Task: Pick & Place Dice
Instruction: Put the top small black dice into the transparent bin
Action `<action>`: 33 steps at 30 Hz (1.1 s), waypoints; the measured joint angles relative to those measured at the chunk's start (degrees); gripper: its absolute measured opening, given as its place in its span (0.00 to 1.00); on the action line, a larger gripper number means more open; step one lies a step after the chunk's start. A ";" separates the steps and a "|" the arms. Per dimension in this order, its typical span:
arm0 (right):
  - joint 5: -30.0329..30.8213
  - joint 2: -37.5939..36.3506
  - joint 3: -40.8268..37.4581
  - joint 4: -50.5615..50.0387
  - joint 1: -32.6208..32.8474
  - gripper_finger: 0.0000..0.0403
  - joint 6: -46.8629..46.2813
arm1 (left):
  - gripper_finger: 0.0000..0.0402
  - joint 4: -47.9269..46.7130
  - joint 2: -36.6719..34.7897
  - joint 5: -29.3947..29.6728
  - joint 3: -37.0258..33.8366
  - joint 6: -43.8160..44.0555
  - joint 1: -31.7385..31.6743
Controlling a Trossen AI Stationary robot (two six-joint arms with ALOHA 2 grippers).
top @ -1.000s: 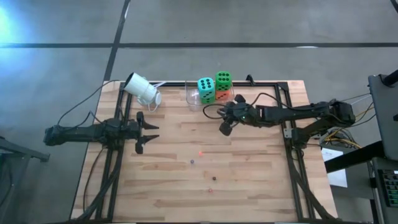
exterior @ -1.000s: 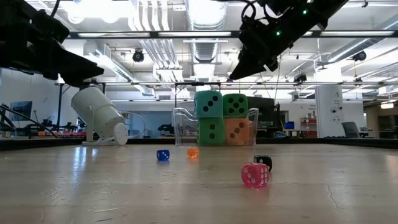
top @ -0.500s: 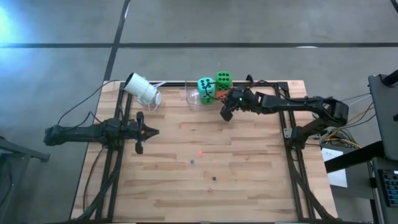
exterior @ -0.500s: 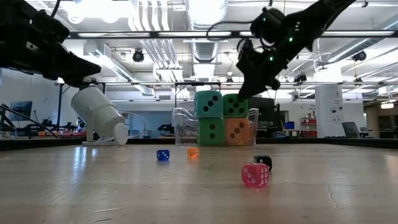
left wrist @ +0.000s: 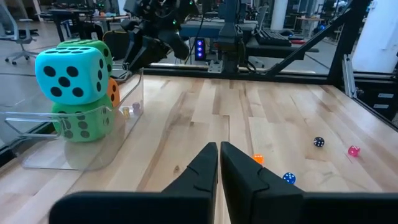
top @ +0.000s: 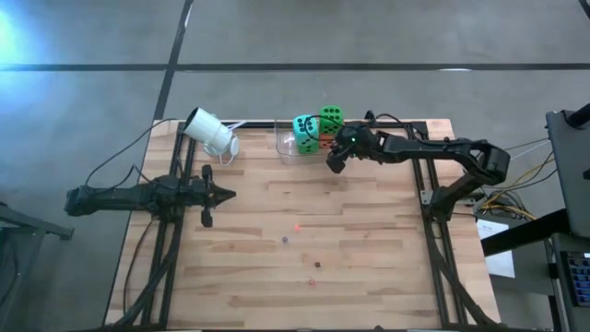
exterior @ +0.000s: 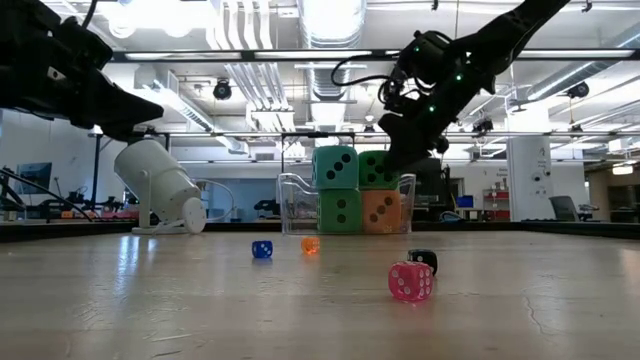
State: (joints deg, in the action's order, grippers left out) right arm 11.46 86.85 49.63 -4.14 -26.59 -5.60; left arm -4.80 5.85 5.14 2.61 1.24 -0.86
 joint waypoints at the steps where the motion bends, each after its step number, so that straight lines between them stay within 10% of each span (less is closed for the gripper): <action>1: 0.00 0.00 0.13 -0.04 0.02 0.32 0.01 | 0.06 0.00 0.00 -0.02 0.00 0.20 0.00; 33: 1.21 -0.22 6.99 -17.09 -0.11 0.44 -2.35 | 0.06 0.22 0.00 -0.02 -0.04 0.32 0.00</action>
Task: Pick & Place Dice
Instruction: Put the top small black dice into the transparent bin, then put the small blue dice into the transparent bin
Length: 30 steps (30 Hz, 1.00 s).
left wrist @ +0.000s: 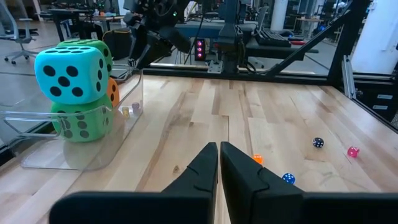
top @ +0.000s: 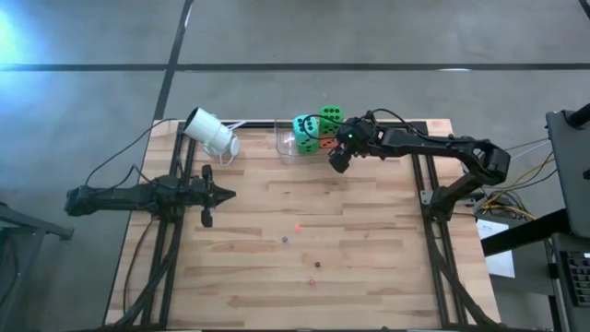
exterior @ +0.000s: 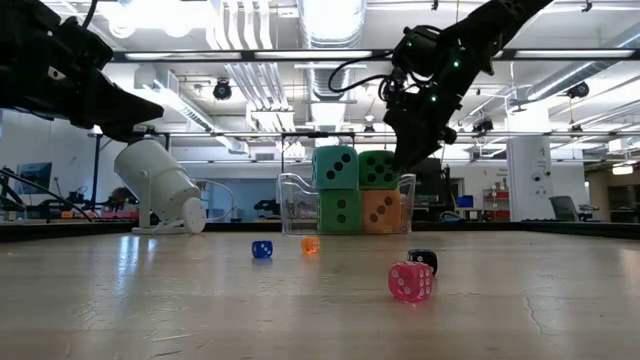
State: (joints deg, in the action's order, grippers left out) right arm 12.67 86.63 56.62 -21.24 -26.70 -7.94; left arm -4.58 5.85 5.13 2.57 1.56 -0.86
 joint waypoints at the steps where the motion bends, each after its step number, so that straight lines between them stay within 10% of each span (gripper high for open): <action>1: 0.79 0.00 -0.04 -0.02 0.02 0.44 0.00 | 0.06 0.00 0.00 0.00 0.00 0.00 0.00; 30: -0.66 -2.36 1.46 -2.31 0.93 0.41 -1.29 | 0.06 0.00 0.00 -0.03 0.00 3.57 0.00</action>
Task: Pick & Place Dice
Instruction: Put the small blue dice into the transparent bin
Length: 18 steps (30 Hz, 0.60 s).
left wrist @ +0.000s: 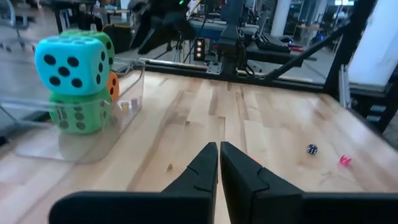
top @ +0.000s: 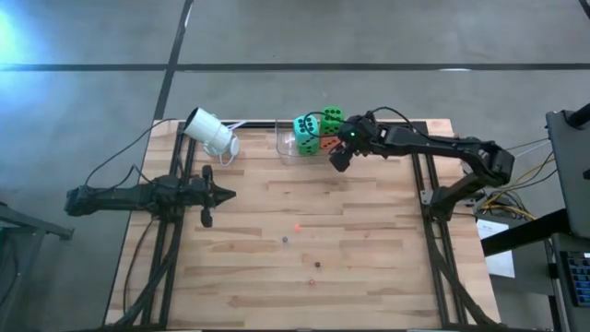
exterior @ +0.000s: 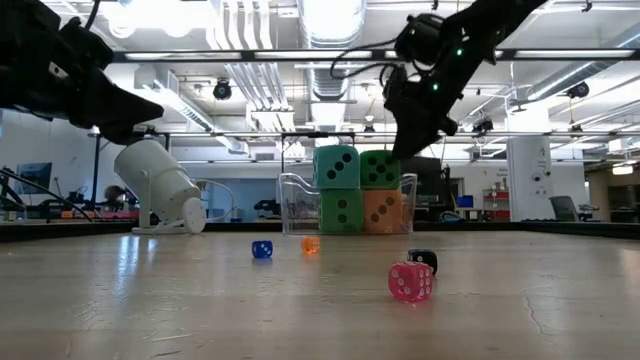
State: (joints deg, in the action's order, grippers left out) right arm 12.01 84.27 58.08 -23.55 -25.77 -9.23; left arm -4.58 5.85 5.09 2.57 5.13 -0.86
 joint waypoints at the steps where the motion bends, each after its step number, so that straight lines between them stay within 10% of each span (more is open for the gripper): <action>1: 0.08 -0.82 -0.07 -0.01 0.56 0.41 0.00 | 0.06 0.00 0.00 -0.07 0.00 1.49 -0.01; 18: 10.88 -8.26 -4.43 0.32 23.62 0.41 -1.00 | 0.06 4.54 1.06 -0.19 3.80 0.66 0.06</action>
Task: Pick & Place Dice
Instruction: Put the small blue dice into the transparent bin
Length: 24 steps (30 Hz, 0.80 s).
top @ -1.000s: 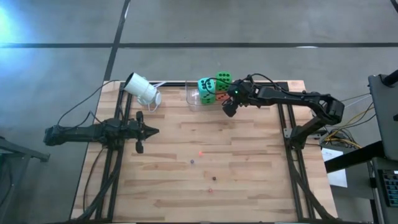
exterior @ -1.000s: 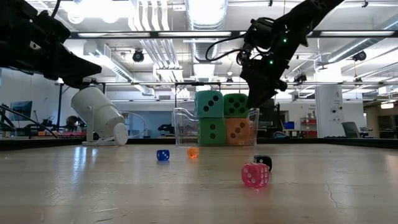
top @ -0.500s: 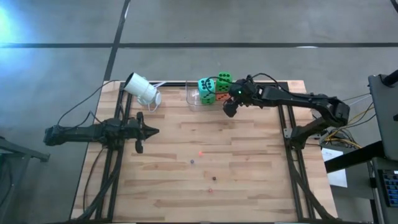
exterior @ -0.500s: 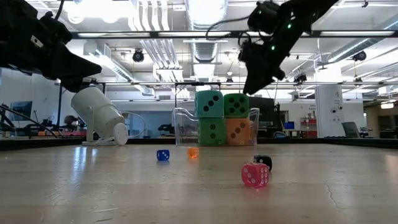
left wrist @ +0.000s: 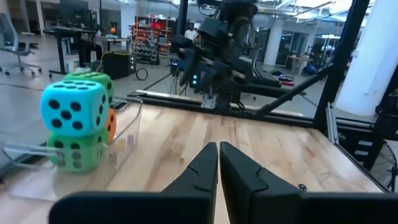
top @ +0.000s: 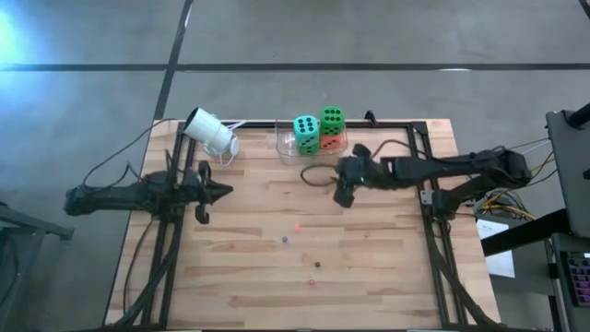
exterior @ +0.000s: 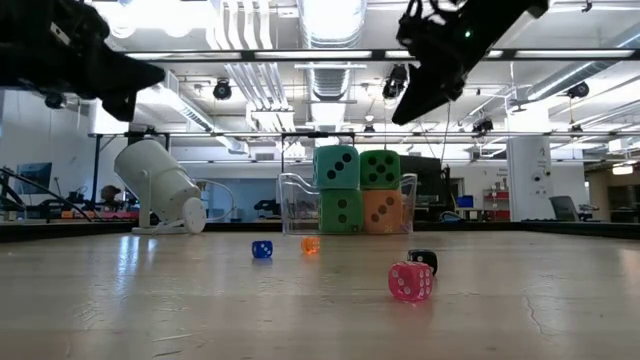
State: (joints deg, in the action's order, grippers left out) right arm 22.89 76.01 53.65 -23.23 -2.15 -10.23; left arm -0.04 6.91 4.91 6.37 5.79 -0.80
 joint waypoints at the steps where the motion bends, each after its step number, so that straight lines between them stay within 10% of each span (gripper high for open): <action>1: 1.65 -0.45 -0.35 0.09 1.53 0.41 -0.39 | 0.06 -0.03 0.74 0.00 0.70 -0.23 0.02; 24: 1.05 -2.89 -12.15 13.20 15.48 0.36 -0.89 | 0.06 -1.32 44.25 5.49 21.03 -8.72 10.24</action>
State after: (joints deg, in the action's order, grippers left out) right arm 23.94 73.12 41.50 -10.04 13.33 -11.12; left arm -1.35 51.16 10.40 27.40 -2.92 9.43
